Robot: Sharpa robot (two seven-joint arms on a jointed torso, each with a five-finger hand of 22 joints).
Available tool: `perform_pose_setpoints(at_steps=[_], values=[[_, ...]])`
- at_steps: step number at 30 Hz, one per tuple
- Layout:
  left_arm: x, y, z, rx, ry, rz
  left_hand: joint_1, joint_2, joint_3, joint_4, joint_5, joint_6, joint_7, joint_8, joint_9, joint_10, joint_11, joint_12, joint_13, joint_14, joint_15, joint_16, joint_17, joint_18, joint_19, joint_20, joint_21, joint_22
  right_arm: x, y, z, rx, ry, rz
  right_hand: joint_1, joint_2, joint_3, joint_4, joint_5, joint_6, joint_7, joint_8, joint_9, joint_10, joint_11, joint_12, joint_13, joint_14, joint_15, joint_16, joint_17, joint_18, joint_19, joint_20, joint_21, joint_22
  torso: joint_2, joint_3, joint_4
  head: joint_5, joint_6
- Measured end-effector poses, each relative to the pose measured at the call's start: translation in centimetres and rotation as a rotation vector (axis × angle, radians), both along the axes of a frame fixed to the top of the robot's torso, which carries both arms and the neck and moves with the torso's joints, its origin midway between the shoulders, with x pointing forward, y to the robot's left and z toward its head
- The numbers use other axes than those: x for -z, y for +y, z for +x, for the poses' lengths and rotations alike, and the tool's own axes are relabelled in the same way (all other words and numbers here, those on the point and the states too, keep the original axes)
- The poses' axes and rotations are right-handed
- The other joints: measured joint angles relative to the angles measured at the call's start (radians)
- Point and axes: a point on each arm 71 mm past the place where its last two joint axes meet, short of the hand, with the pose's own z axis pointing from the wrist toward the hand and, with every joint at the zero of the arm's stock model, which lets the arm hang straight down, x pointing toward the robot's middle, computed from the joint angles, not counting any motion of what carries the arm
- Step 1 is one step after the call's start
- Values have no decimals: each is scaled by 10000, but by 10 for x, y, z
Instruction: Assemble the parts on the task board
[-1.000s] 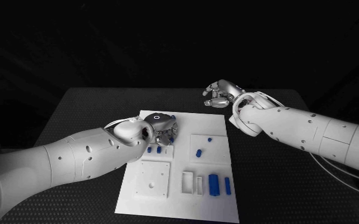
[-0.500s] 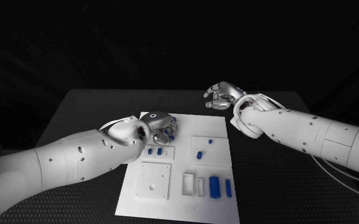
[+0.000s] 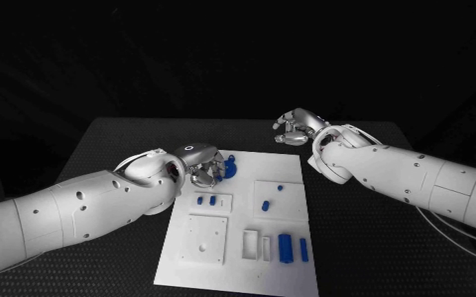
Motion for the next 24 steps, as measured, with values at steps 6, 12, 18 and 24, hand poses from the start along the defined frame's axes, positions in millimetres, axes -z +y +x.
perform_pose_setpoints(at_steps=[6, 12, 18, 24], values=[[2, 9, 1, -169, 229, 101, -11, 9, -2, -1, -1, 16, 17, 37, -11, 0, 0, -1, 2, 6, 8, 0, -1, -5, 0, 0, 0, -1, 0, -1, 0, 13, -1, -5, 0, 0, -28, -28, 0, 0, 0, 0, 0, 0, 0, 0, -9, 0, 0, 0, 0, 0, 0, 0, 0, 0, 1, 1, 8, 6, -26], [4, 15, 4, -309, 319, 245, -39, 34, -15, -13, -3, 17, 19, 38, -10, -1, -1, -1, 5, 6, 10, 0, -1, -13, -1, 1, 0, -2, 0, 0, 0, 5, -2, -2, 0, 0, -28, -28, 0, 0, 0, 0, -9, 0, 0, 40, -9, 0, 0, 0, -9, 0, 0, 0, 0, -1, 6, -2, 18, 50, -56], [7, 20, 7, -398, 352, 485, -55, 24, 9, -40, 22, 54, -17, 37, -10, -2, -2, -27, 5, 6, 12, 0, -2, -18, -1, 1, 0, -2, 0, 0, 0, 7, -2, -4, 0, 0, -28, -28, 0, 0, 0, 0, -9, 0, 0, 40, -8, 0, 0, 0, -9, -1, 0, 0, 0, 8, 12, -2, -7, 93, -58], [9, 24, 11, -467, 281, 713, -62, 17, 32, -18, 22, 54, -17, 26, -9, -8, -7, -29, 3, 6, 15, 0, -2, -21, -1, 1, 0, -3, 0, 0, 0, 4, -1, -5, 0, 0, -28, -28, 0, 0, 0, 0, -9, 0, 0, 40, -19, 0, 0, 0, -8, 0, 0, 0, 0, 7, 14, 1, -12, 100, -61]])
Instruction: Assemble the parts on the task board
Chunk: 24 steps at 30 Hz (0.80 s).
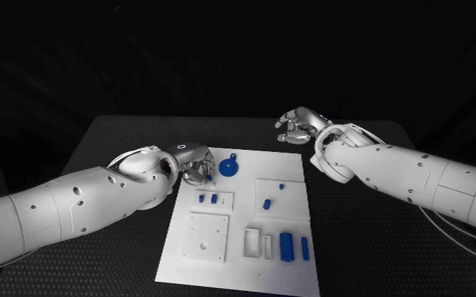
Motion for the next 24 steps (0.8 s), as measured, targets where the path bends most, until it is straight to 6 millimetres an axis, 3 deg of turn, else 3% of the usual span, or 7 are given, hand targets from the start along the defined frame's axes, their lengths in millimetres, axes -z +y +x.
perform_pose_setpoints(at_steps=[24], values=[[8, -5, -3, 228, 223, 309, -39, -41, -1, 0, -4, -1, 3, -7, -10, 21, 22, -1, -8, 11, 20, 0, -2, -51, 0, 0, 0, 6, 0, 0, 0, -8, -4, 2, 0, 0, 0, 0, 0, 0, 0, 0, 1, 0, 0, 0, -9, 0, 0, 0, 1, 0, 0, 0, 0, -2, 0, 0, -7, -24, -42]])
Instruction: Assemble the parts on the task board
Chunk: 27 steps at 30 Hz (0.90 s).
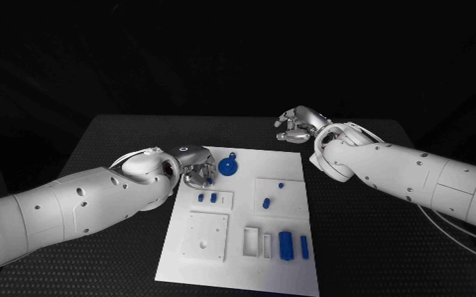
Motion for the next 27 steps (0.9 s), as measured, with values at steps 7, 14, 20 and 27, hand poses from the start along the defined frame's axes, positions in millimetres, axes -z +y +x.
perform_pose_setpoints(at_steps=[7, 14, 20, 27], values=[[1, -1, 0, 40, 39, 21, 46, 7, -5, -5, -18, -7, 8, 0, -4, 0, 0, -24, -14, -5, 6, 0, 0, -4, 0, 0, 0, -1, 0, 0, 0, -5, 1, -1, 0, 0, 0, 0, 0, 0, 0, 0, -9, 0, 0, 0, 1, 0, 0, 0, -9, 0, 0, 0, 0, 9, -2, 0, 1, 12, -2], [3, -5, -1, 97, 80, 76, 50, 5, -7, -5, -20, -10, 23, -1, -3, 0, 0, -45, -7, 44, -11, 0, -1, -7, 0, 0, 0, -2, 0, 1, 0, -8, 0, 0, 0, 0, 0, 0, 0, 0, 0, 0, -9, 0, 0, 0, -2, 0, 0, 0, -9, 1, 0, 0, 0, 8, 3, -5, -8, -1, -2], [4, -5, 0, 105, 72, 91, 25, 28, -8, -6, -21, -8, 26, -1, 0, 0, -1, -45, 7, 45, -11, 0, -1, -8, 0, 0, 0, -3, 0, 1, 0, -8, -3, 2, 0, 0, 0, 0, 0, 0, 0, 0, -9, 0, 0, 0, -9, 0, 0, 0, -9, -1, 0, 0, 0, 8, 4, -6, -11, -16, 4], [4, -6, 0, 117, 84, 103, 9, 40, -9, -7, -55, -9, 27, -4, 0, -1, -9, -45, 7, 46, -10, 0, -1, -9, 0, 0, 0, -4, 0, 1, 0, -17, -4, 2, 0, 0, 0, 0, 0, 0, 0, 0, -8, 0, 0, 0, -9, 0, 0, 0, -8, 0, 0, 0, 0, 8, 3, -1, -6, -27, 6]])
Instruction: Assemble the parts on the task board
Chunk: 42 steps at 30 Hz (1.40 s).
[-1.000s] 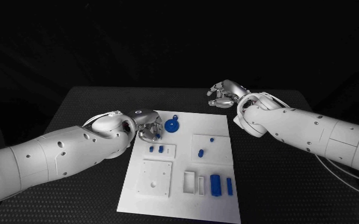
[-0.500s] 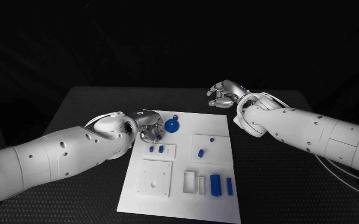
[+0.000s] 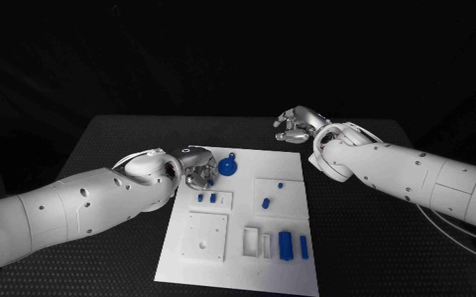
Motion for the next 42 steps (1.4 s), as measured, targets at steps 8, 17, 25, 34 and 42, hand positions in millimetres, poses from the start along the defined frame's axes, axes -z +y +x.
perform_pose_setpoints(at_steps=[8, 17, 25, 34, 42], values=[[0, -4, 2, -6, 74, 130, -3, -3, 14, -38, -2, -6, 6, -28, 1, 33, -36, 3, 3, 14, 15, 0, 0, -17, 0, 0, 0, 0, 0, 1, 0, -10, 1, 0, 0, 0, 0, 0, 0, 0, 0, 0, 0, 0, 0, 0, 1, 0, 0, 0, 0, 0, 0, 0, 0, 0, -2, 2, 0, -3, -2], [4, -5, 2, 19, 187, 336, -12, -12, 12, -40, -2, 19, -20, -44, 5, 68, -37, 57, -3, -22, -18, 0, -1, 82, 0, 1, 0, -1, 0, 1, 0, -27, -2, 6, 0, 0, 0, 0, 0, 0, 0, 0, 0, 0, 0, 0, -10, 0, 0, 0, 0, -1, 0, 0, 0, 2, 6, -3, -11, -21, -19], [5, -5, 2, 9, 208, 369, 30, 28, 6, -45, -2, -2, -39, -8, -12, 68, -36, 58, -32, -23, -16, 0, -1, 84, -1, 1, 0, -2, 0, 1, 0, -25, -3, 4, 0, 0, 0, 0, 0, 0, 0, 0, 1, 0, 0, 0, -9, 0, 0, 0, -8, -1, 0, 0, 0, 8, 0, -1, 0, -47, -47], [6, -5, 2, -19, 204, 312, 32, 28, 58, -109, -2, -214, 171, -147, -47, 27, 5, -92, -32, -56, 17, 0, 8, 79, -1, 1, 0, 5, 0, 1, 0, -19, -4, -1, 0, 0, 0, 0, 0, 0, 0, 0, -9, 0, 0, 0, -20, 0, 0, 0, -8, 0, 0, 0, -16, 7, -10, -1, 12, -50, -17], [10, -2, 0, -96, 312, 320, 208, -215, 114, -161, 1, -1380, 225, -746, -370, -135, 163, -303, -154, -166, 124, 0, 17, 80, -3, 3, -43, 4, 0, 1, 0, -14, -6, -5, 0, 0, 0, 0, 0, 0, 0, 0, -9, 0, 0, 0, -19, 0, 0, 0, -8, 0, 1, 0, -37, 7, -10, -4, 12, -43, 4]])
